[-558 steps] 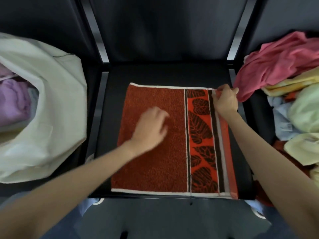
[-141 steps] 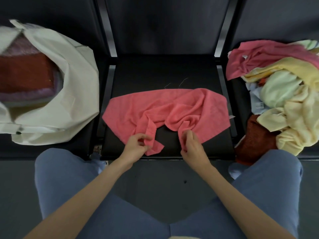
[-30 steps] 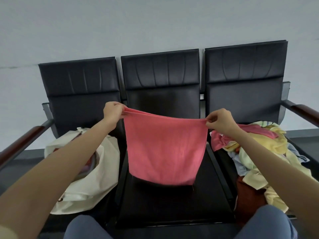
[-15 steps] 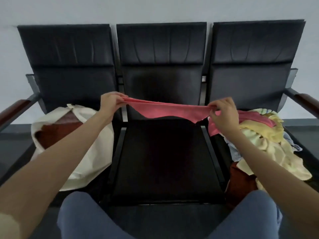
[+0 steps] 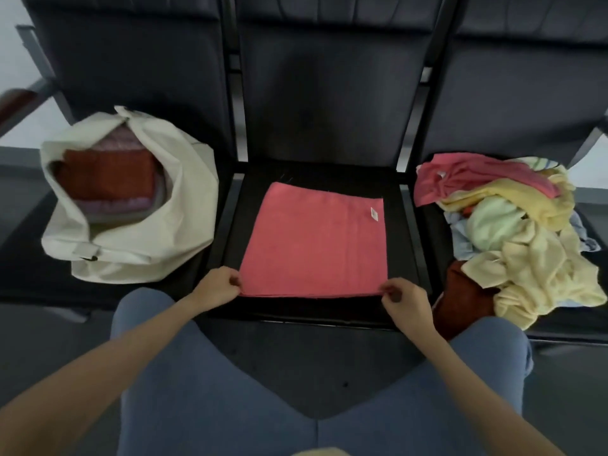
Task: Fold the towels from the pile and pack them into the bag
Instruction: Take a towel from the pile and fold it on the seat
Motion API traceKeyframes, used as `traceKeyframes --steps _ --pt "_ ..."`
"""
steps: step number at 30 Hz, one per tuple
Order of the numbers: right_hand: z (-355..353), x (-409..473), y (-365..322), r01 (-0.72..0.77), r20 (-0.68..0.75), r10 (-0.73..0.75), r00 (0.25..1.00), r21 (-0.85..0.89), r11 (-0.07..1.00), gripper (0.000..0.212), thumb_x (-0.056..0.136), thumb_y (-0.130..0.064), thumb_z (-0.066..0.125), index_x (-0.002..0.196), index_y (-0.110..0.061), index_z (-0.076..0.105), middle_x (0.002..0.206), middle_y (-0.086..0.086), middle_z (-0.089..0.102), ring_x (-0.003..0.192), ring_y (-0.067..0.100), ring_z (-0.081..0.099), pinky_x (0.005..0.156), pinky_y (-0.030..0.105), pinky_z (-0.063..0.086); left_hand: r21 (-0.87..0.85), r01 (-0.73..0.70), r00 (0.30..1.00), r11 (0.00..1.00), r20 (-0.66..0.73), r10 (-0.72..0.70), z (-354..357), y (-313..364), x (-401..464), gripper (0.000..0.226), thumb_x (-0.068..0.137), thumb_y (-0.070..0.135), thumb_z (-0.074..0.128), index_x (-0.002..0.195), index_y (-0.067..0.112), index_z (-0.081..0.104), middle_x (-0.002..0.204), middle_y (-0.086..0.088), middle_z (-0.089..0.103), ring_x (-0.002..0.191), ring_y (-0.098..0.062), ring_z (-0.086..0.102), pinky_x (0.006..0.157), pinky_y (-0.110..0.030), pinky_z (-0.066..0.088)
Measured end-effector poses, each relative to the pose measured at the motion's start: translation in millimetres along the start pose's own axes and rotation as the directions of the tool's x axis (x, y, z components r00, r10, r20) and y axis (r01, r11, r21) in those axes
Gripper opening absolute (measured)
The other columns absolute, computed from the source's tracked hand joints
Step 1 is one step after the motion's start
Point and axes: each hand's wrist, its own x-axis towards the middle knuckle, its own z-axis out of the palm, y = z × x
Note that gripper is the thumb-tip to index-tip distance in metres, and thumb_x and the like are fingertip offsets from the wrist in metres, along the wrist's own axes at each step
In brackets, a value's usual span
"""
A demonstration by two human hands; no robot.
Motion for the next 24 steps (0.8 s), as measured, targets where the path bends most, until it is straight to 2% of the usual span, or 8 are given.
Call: traceKeyframes --steps 3,5,8,11,13,18,21,24 --pt "0.0 -5.3 4.5 0.034 0.036 -0.036 0.999 0.055 0.998 0.025 0.077 0.007 0.064 0.086 -0.015 0.07 0.081 -0.005 0.068 0.079 0.011 0.065 0.076 0.027 0.055 0.413 -0.025 1.0 0.91 -0.005 0.03 2.6 16.6 -8.2 0.011 0.071 0.018 0.06 0.078 0.011 0.067 0.09 -0.003 0.062 0.089 -0.022 0.058 0.069 -0.029 0.044" --pt "-0.2 -6.4 6.1 0.034 0.06 -0.039 0.997 0.089 0.995 0.031 0.076 0.009 0.063 0.084 -0.021 0.068 0.082 -0.006 0.069 0.079 0.009 0.065 0.077 0.025 0.055 0.525 -0.144 0.986 0.839 0.007 0.164 17.0 37.5 -8.5 0.03 0.072 0.03 0.065 0.097 0.014 0.066 0.102 -0.005 0.056 0.099 -0.024 0.052 0.078 -0.03 0.039" --pt "-2.2 -7.8 8.4 0.012 0.079 -0.023 0.997 0.134 0.991 0.042 0.075 0.008 0.065 0.081 -0.033 0.06 0.08 -0.005 0.069 0.075 0.012 0.066 0.071 0.023 0.054 0.378 -0.414 0.91 0.828 0.164 0.38 53.4 84.7 -8.4 0.056 0.076 0.042 0.067 0.124 0.016 0.054 0.119 -0.004 0.05 0.112 -0.021 0.045 0.095 -0.033 0.037" --pt "-7.2 -7.2 9.4 -0.017 0.106 -0.008 0.994 0.232 0.973 0.041 0.075 0.011 0.067 0.086 -0.028 0.058 0.084 -0.006 0.069 0.077 0.014 0.066 0.07 0.023 0.055 0.283 -0.538 0.843 0.794 0.194 0.502 96.2 125.5 3.4 0.064 0.081 0.048 0.068 0.13 0.012 0.048 0.124 -0.004 0.049 0.114 -0.02 0.044 0.098 -0.033 0.038" --pt "-10.5 -7.4 11.3 -0.047 0.137 0.007 0.991 0.297 0.954 0.035 0.075 0.012 0.068 0.087 -0.02 0.059 0.086 0.001 0.069 0.076 0.017 0.067 0.065 0.025 0.056 0.208 -0.573 0.819 0.793 0.134 0.557 118.7 144.2 11.6 0.056 0.084 0.042 0.069 0.126 0.01 0.051 0.121 -0.006 0.052 0.111 -0.021 0.047 0.093 -0.033 0.04" --pt "-17.5 -4.9 12.4 -0.188 0.25 0.074 0.965 0.473 0.861 0.023 0.079 0.013 0.067 0.091 -0.006 0.06 0.087 0.014 0.069 0.072 0.022 0.071 0.055 0.028 0.056 0.092 -0.639 0.768 0.763 0.019 0.641 138.8 164.4 20.3 0.024 0.083 0.007 0.068 0.106 0.003 0.061 0.1 -0.008 0.058 0.09 -0.021 0.054 0.073 -0.027 0.038" --pt "-24.0 6.0 13.6 -0.296 0.228 0.2 0.953 0.56 0.774 0.016 0.084 0.006 0.066 0.098 0.003 0.059 0.088 0.016 0.069 0.069 0.021 0.071 0.051 0.026 0.055 0.091 -0.664 0.742 0.742 -0.046 0.669 138.3 170.0 21.1 0.023 0.087 0.009 0.064 0.109 0.004 0.06 0.103 -0.008 0.06 0.09 -0.02 0.056 0.073 -0.028 0.042" --pt "-22.0 31.7 17.8 -0.491 0.272 0.41 0.871 0.545 0.68 0.015 0.094 -0.007 0.057 0.105 0.003 0.056 0.092 0.021 0.066 0.064 0.021 0.07 0.052 0.026 0.056 0.111 -0.672 0.729 0.732 -0.077 0.68 133.9 175.8 22.1 0.015 0.094 0.018 0.058 0.103 0.006 0.059 0.097 -0.005 0.063 0.08 -0.019 0.06 0.065 -0.033 0.05"
